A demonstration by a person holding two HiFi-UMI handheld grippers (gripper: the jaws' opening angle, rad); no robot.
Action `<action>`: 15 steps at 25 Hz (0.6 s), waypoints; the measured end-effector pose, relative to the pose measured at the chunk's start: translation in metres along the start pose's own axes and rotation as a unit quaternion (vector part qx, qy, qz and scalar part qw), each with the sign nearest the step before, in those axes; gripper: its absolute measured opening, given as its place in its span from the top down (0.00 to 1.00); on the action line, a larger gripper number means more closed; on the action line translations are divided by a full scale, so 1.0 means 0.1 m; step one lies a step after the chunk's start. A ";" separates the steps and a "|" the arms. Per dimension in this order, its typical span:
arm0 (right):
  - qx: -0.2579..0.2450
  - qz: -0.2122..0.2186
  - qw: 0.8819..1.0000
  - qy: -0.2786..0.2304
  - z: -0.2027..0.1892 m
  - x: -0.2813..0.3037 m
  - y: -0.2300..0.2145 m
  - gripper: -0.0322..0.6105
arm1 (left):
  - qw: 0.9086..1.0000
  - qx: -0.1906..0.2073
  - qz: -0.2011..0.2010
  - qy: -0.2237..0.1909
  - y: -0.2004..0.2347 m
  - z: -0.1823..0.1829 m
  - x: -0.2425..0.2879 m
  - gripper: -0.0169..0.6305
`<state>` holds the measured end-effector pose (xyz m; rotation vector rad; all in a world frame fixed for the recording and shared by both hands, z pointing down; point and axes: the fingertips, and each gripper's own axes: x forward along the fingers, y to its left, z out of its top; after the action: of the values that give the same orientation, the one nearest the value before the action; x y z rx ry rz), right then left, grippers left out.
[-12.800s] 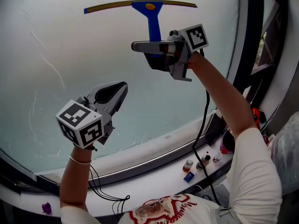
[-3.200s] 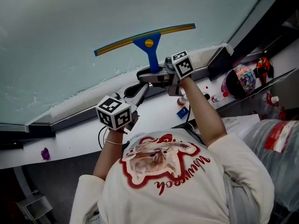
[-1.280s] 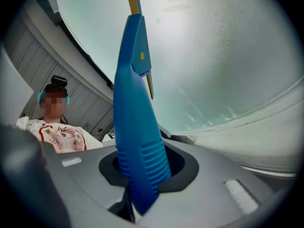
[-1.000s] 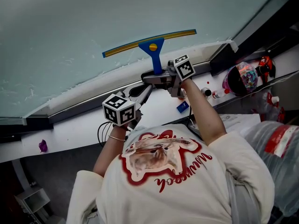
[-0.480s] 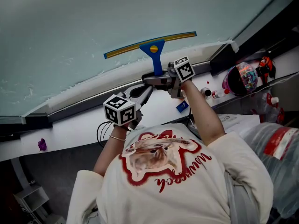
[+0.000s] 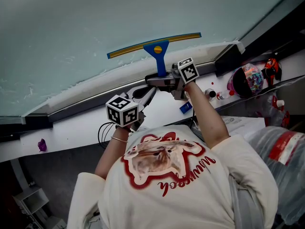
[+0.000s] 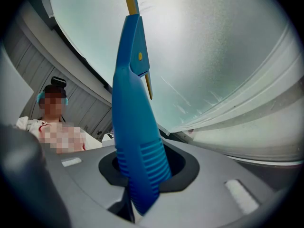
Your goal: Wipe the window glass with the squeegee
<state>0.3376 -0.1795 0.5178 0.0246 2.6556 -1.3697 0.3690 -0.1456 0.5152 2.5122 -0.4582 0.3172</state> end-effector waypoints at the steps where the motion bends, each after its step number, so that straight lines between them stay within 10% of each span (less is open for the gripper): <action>1: 0.001 -0.001 1.000 0.000 -0.01 0.00 -0.01 0.78 | 1.000 -0.001 0.000 0.001 0.00 -0.01 0.00 0.97; 15: 0.016 -0.007 1.000 0.004 -0.12 -0.03 -0.13 0.78 | 1.000 -0.009 0.001 0.010 0.06 -0.16 0.06 0.97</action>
<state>0.3382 -0.1768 0.5360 0.0166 2.6456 -1.4183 0.3699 -0.1431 0.5326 2.4892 -0.4539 0.3379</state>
